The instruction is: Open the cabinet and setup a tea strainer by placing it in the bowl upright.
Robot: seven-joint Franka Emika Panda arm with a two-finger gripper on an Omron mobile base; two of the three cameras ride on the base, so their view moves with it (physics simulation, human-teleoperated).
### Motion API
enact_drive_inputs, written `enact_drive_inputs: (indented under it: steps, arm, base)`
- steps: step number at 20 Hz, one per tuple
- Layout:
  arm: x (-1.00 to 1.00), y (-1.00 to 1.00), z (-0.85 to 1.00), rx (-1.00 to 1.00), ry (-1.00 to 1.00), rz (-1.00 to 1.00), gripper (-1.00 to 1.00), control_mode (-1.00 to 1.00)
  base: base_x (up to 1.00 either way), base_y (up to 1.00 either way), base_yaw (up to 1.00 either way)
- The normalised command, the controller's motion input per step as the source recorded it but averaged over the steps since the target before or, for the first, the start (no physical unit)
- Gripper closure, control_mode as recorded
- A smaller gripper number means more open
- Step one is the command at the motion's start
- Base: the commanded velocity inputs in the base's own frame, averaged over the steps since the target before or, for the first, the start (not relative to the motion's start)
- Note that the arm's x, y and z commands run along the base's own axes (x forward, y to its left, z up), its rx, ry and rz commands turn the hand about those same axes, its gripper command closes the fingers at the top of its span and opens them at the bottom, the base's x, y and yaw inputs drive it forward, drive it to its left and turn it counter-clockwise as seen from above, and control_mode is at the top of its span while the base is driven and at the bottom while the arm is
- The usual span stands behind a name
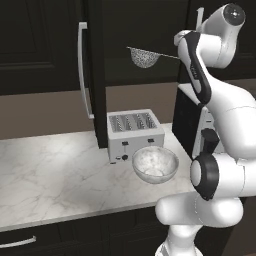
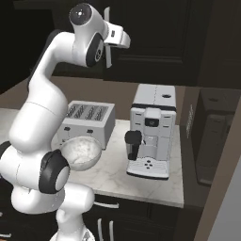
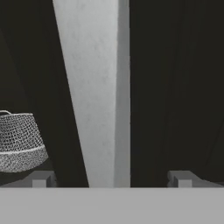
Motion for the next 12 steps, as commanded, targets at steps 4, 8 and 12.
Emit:
enact_drive_inputs:
  steps: [4,8,12]
  arm:
    - [0.3,0.0,0.0,0.0,0.0,0.03,1.0,-1.0]
    - [0.15,0.0,0.0,0.0,-0.01,0.02,1.0,-1.0]
    - [0.01,0.0,0.0,0.0,0.0,0.0,1.0,-1.0]
  base:
    - [0.0,0.0,0.0]
    - [0.0,0.0,0.0]
    - [0.0,0.0,0.0]
